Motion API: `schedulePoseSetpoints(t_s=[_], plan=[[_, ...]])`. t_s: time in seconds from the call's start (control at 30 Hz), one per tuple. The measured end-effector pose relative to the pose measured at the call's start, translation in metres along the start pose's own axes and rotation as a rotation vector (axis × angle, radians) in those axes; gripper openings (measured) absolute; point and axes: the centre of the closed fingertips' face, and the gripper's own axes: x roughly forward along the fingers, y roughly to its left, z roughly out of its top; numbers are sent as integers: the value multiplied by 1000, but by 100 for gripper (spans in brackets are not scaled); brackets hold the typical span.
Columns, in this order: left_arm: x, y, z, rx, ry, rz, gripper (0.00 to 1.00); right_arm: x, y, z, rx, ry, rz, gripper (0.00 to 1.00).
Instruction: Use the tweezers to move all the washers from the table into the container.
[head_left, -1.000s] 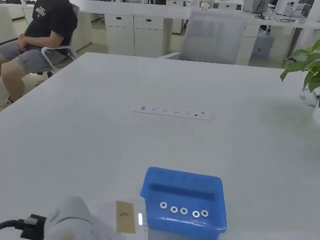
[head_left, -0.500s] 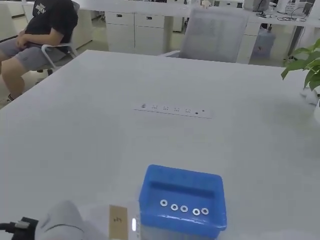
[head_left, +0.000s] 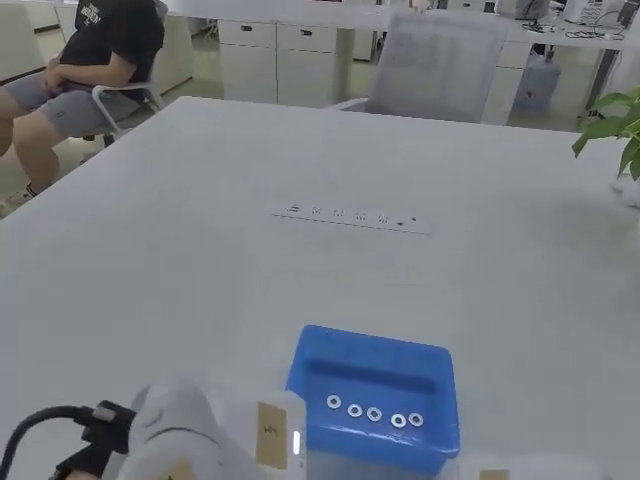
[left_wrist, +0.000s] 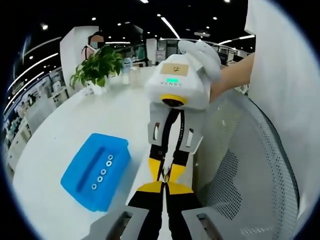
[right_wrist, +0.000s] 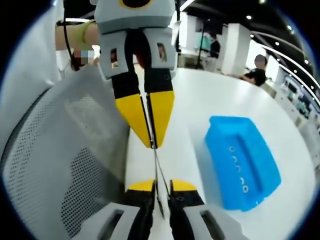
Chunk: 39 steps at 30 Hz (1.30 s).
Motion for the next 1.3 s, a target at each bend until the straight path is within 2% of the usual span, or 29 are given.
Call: schedulePoseSetpoints(t_s=[0.07, 0.13, 0.27, 0.43, 0.63, 0.73, 0.8, 0.9, 1.07, 1.1, 1.13, 1.17, 1.3], plan=[[-1, 2, -6, -13, 11, -7, 0, 2, 0, -2, 19, -3, 2, 8], [0, 3, -13, -8, 36, -15, 0, 2, 1, -1, 68, -33, 1, 11], [1, 6, -25, -18, 77, -24, 0, -6, 3, -5, 96, -46, -17, 22], [8, 10, -46, -43, 156, -32, 0, -38, 7, -19, 152, -51, -79, 25], [17, 17, -64, -44, 259, -58, 0, -84, 0, -41, 222, -42, -198, 29], [20, 20, -71, -38, 312, -57, 0, -98, -6, -43, 271, -82, -245, 29], [20, 19, -76, -42, 352, -56, 0, -105, -11, -43, 318, -128, -271, 30], [20, 16, -81, -44, 384, -57, 0, -107, -17, -43, 349, -168, -289, 30], [19, 15, -97, -7, 475, -63, 0, -107, -24, -45, 336, -156, -324, 29], [19, 15, -98, -7, 482, -62, 0, -108, -24, -45, 336, -155, -329, 29], [19, 15, -95, -12, 469, -61, 0, -110, -24, -44, 336, -153, -333, 29], [18, 15, -96, -23, 476, -61, 0, -111, -24, -43, 331, -156, -342, 29], [18, 16, -97, -2, 502, -68, 0, -118, -22, -44, 356, -192, -362, 30]])
